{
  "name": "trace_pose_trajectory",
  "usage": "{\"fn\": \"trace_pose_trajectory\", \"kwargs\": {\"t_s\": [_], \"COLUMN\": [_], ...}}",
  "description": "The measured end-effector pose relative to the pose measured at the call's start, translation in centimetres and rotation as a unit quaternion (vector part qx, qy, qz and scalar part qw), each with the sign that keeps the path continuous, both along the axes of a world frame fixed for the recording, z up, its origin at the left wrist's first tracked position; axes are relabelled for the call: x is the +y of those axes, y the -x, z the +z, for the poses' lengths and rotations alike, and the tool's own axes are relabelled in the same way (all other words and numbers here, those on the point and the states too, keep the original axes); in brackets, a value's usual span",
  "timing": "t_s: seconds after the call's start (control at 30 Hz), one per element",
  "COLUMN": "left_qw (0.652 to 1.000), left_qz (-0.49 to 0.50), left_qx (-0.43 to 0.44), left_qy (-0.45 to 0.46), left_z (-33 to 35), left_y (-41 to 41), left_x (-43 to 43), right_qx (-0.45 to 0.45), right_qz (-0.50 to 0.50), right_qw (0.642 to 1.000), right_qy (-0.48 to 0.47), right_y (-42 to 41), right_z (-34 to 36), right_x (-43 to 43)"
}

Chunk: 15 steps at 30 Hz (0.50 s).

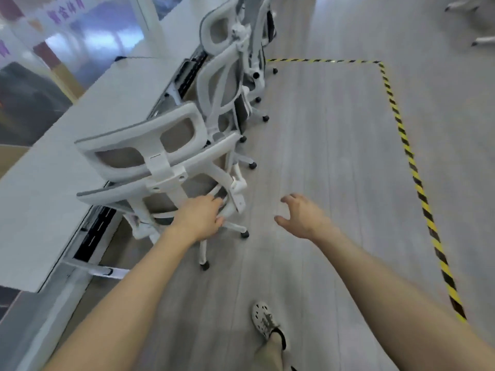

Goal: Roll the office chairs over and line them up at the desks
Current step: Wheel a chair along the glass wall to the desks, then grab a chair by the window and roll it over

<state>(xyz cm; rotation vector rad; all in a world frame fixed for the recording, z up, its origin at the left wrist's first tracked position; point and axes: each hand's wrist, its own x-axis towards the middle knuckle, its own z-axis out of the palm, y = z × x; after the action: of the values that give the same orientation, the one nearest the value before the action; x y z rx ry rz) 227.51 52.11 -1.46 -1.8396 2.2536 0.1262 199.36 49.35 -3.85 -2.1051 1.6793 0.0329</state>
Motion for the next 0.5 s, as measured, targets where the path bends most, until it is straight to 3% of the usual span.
{"fn": "trace_pose_trajectory", "kwargs": {"t_s": [0.27, 0.5], "left_qw": [0.972, 0.892], "left_qz": [-0.223, -0.444], "left_qx": [-0.043, -0.055], "left_qy": [-0.065, -0.057], "left_z": [-1.5, -0.1], "left_y": [17.1, 32.6], "left_x": [0.5, 2.8], "right_qx": [0.090, 0.125], "right_qz": [-0.258, -0.472], "right_qw": [0.961, 0.872], "right_qy": [-0.038, -0.044], "right_y": [16.7, 23.2], "right_z": [-0.3, 1.9], "right_x": [16.3, 30.1]}}
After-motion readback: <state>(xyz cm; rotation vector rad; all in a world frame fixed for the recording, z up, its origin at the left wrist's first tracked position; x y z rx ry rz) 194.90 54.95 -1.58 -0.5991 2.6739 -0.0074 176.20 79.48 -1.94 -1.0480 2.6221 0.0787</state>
